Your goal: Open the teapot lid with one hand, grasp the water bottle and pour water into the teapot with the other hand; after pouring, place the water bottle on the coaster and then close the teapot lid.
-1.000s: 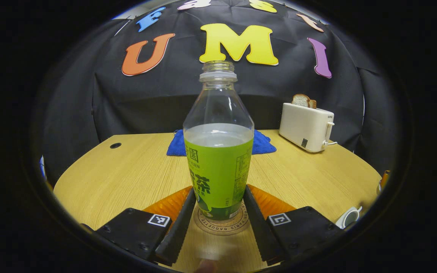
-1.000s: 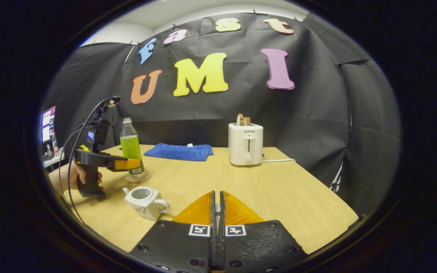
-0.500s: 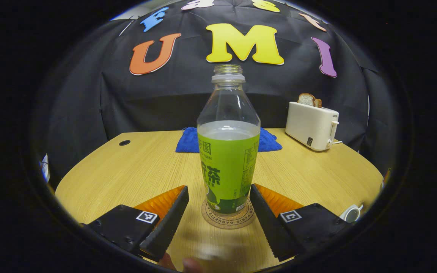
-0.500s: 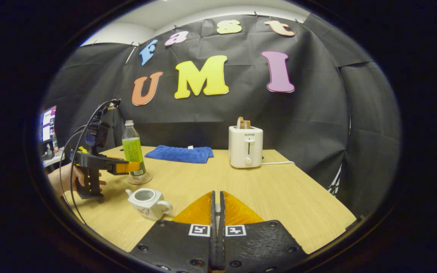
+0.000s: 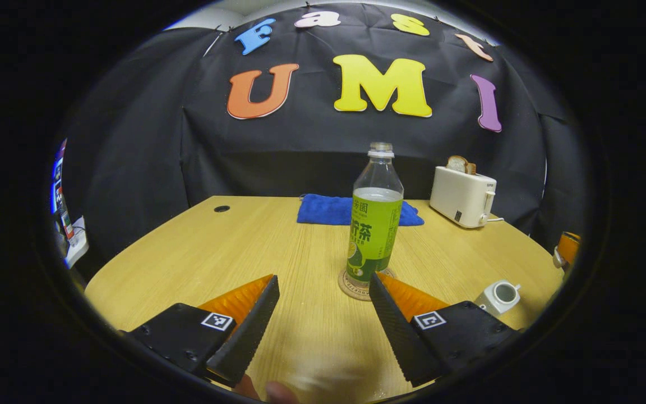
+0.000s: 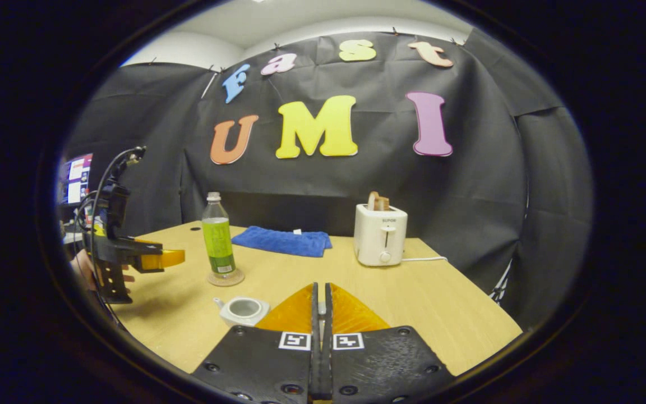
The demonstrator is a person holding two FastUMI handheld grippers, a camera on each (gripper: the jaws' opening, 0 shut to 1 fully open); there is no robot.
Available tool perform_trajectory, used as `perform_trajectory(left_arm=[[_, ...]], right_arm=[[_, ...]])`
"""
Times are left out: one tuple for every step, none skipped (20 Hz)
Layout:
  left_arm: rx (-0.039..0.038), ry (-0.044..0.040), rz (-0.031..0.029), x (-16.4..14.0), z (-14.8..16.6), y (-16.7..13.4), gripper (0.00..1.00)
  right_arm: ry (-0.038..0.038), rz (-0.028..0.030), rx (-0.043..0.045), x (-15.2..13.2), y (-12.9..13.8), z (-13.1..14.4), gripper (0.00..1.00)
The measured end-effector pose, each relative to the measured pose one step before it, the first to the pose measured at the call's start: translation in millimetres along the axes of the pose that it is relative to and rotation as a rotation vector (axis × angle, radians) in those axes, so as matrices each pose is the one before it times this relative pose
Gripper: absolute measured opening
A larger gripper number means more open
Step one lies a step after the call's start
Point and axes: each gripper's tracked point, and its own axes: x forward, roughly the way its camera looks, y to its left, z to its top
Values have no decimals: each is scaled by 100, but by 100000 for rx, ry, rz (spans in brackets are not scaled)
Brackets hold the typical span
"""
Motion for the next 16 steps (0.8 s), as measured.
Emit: perform_trajectory(left_arm=[[249,-1021,748,-1089,73,607,100],[-55,-1211,780,-1047,195,635,100],[-14,-841,1051,-979,-3,721,100],[17,-927,1116,-960,-32,689,100],[-398,-1203,1642,-928,146,714,100],[-343,-1377,1085,-687,129,662,100],[-186,-130,1124,-816,-203,634,100],[167,-858,1259,-626,-46,610,100],[435,-926,1512,-634,83,604,100],[314,-983,1254,-443,-52,530,100],[269,-650,1010,-482,-9,356,100],[107,-540,639,-511,37,349,100],[328,-1439,946,-493,123,489,100],[641,-1521,996,-367,355,534,100],[536,-1283,1046,-147,187,321,100],[291,-592,953,-243,139,360,100]], right_arm=[[-168,1300,-607,206,752,252,0],[-467,1347,-503,280,758,227,0],[-377,1257,-204,312,696,318,0],[-709,2044,104,338,835,268,0],[-278,1718,12,352,762,240,0],[-250,1269,-443,388,575,68,0],[-44,994,-675,386,507,81,0],[-24,1312,-518,345,546,47,0],[-34,1101,-288,339,520,47,0],[-100,1195,-2,374,451,-43,0],[-62,1206,55,365,503,-55,0],[125,800,-56,365,355,-221,0],[278,881,-58,340,276,-200,0],[483,690,-4,385,372,-330,0],[582,325,-253,296,175,-381,0],[570,386,-64,302,107,-430,0]])
